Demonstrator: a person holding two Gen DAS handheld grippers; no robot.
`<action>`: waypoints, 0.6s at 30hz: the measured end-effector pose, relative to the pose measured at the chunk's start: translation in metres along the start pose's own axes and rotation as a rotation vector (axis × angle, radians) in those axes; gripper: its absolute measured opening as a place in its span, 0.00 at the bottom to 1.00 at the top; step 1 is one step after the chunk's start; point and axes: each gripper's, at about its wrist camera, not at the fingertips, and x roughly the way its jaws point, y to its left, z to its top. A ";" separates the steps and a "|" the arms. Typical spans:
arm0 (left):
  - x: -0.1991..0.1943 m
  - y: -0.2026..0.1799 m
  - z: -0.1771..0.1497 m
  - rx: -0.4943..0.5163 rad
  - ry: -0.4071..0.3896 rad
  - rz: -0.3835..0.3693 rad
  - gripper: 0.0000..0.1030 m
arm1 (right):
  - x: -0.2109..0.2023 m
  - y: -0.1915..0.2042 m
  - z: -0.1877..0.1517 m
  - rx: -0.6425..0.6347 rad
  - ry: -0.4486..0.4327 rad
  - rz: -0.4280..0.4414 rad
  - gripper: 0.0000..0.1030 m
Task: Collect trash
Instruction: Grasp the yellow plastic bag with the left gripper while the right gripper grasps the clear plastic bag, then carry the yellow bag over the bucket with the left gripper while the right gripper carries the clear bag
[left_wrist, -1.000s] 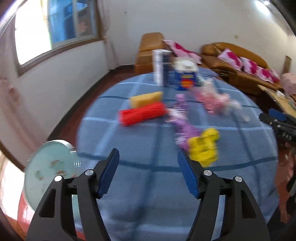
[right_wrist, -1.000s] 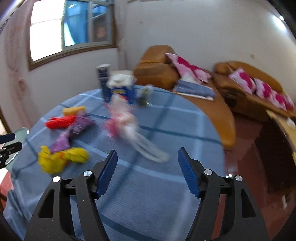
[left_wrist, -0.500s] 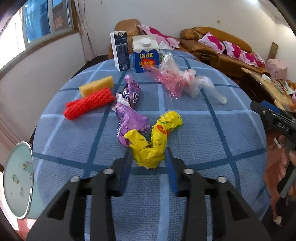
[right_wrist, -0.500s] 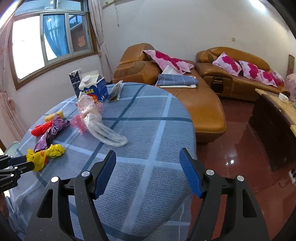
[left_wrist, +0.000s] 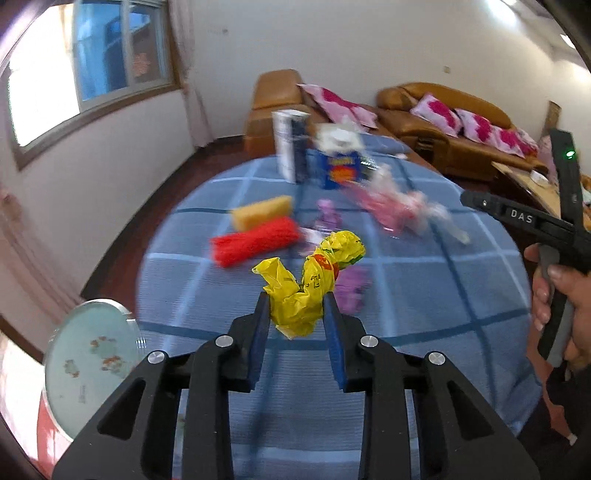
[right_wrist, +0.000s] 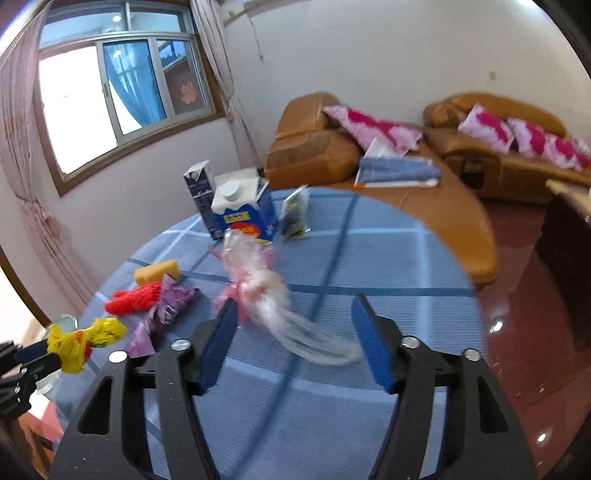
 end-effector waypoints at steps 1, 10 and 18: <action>-0.001 0.010 0.000 -0.010 -0.001 0.019 0.28 | 0.007 0.002 0.002 0.009 0.015 -0.004 0.55; 0.001 0.075 -0.017 -0.096 0.036 0.105 0.28 | 0.087 -0.001 0.005 0.096 0.214 -0.017 0.31; -0.013 0.097 -0.020 -0.109 0.018 0.135 0.28 | 0.068 0.011 0.009 0.001 0.147 -0.002 0.08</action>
